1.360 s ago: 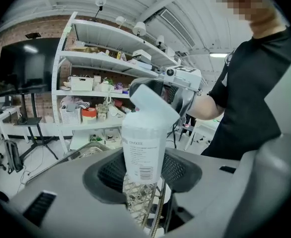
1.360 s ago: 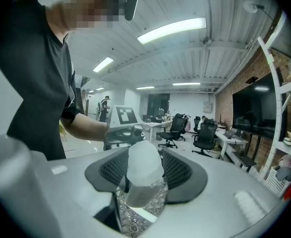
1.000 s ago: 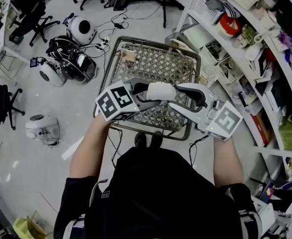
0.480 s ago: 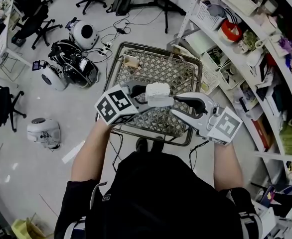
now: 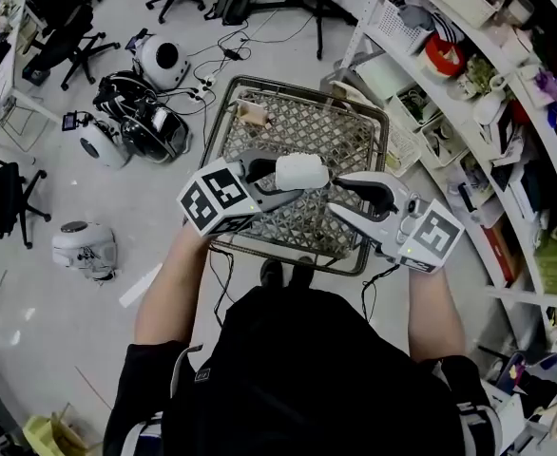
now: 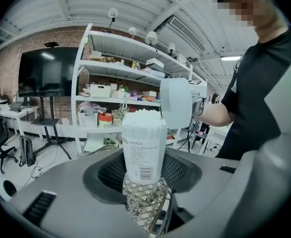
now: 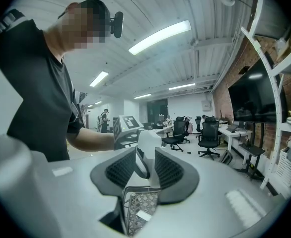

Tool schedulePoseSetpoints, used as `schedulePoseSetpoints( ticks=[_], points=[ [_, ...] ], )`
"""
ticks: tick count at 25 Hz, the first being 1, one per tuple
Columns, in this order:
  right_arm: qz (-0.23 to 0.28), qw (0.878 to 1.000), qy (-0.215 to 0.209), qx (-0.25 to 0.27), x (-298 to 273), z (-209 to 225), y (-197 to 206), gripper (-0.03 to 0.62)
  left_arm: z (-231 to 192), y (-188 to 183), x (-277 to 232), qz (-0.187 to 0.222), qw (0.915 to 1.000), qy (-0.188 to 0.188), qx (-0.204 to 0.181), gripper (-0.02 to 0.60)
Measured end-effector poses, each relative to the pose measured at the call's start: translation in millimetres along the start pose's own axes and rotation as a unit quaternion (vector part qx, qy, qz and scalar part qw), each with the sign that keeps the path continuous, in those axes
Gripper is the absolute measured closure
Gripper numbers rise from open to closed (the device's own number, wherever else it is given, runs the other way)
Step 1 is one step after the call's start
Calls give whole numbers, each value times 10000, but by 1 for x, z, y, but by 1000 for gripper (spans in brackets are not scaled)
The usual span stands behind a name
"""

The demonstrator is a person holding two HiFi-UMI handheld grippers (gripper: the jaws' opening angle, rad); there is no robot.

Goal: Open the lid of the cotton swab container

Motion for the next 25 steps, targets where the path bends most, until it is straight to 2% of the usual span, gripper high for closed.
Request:
schedulePoseSetpoints(
  ticks=[7,17,25],
  points=[
    [49,9999,72,-65,0,-2,2,464,5,2,-3,-51,10000,6,-29,387],
    [65,9988,442,-216,9,4,13,466,10,16,-13,-227,9993,-285,85,387],
    [271,9953,725,-579,9,14,26,504,10,17,-5,-233,9974,-662,170,386]
  ],
)
Point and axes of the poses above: the fingertips, and each gripper's own axes: x backward along the fingers, z to its right, y out of its underside, the point moved 7 cm from there along x, backward along the fingers, and after that the axes turned 10 degrees about y, right-handed, at the moved point
